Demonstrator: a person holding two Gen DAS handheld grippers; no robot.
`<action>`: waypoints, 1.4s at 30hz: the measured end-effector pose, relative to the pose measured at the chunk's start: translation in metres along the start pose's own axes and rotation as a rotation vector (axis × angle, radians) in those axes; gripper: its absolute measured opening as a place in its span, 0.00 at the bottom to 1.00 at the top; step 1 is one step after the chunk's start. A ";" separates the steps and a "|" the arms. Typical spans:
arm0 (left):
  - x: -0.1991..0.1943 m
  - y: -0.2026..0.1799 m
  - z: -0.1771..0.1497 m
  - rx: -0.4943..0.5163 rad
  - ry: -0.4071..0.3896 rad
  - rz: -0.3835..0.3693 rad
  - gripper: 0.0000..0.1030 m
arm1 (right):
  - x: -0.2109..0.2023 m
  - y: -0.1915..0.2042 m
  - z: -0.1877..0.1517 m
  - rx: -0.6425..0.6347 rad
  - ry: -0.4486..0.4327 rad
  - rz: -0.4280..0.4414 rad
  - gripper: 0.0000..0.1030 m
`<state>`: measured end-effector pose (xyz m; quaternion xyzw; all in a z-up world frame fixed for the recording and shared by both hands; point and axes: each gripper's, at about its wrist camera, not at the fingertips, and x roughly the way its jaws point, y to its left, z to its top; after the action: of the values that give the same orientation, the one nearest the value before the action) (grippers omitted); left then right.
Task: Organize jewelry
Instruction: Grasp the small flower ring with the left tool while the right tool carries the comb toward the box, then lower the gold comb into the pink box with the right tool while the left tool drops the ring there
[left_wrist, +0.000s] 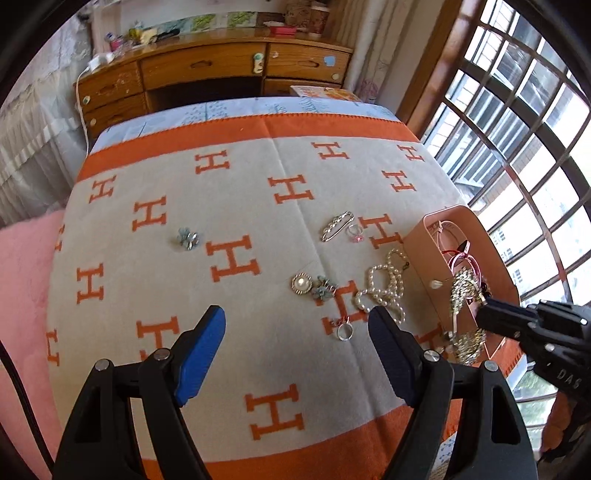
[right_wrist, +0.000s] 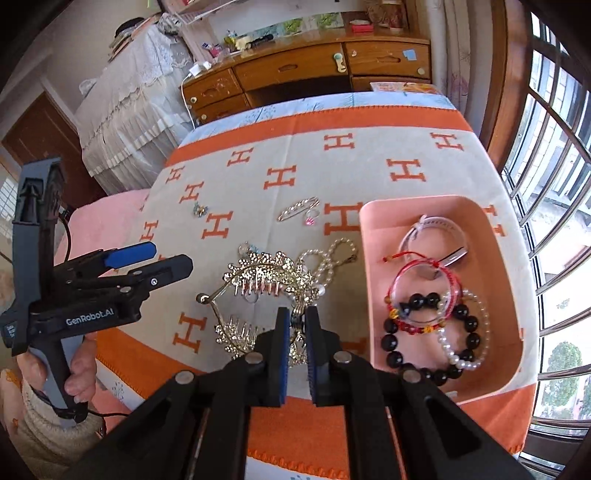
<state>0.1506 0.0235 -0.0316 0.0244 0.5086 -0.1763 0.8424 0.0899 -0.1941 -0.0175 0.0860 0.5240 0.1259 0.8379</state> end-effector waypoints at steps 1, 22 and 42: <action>0.001 -0.006 0.005 0.058 -0.013 0.008 0.73 | -0.005 -0.006 0.002 0.013 -0.017 -0.003 0.08; 0.073 -0.049 -0.004 0.822 0.091 -0.008 0.20 | -0.023 -0.094 0.014 0.200 -0.113 -0.016 0.08; 0.091 -0.050 0.011 0.771 0.099 -0.034 0.17 | -0.022 -0.104 0.018 0.220 -0.119 -0.023 0.08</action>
<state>0.1825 -0.0509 -0.0980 0.3391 0.4453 -0.3669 0.7430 0.1095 -0.2999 -0.0192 0.1783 0.4851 0.0527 0.8544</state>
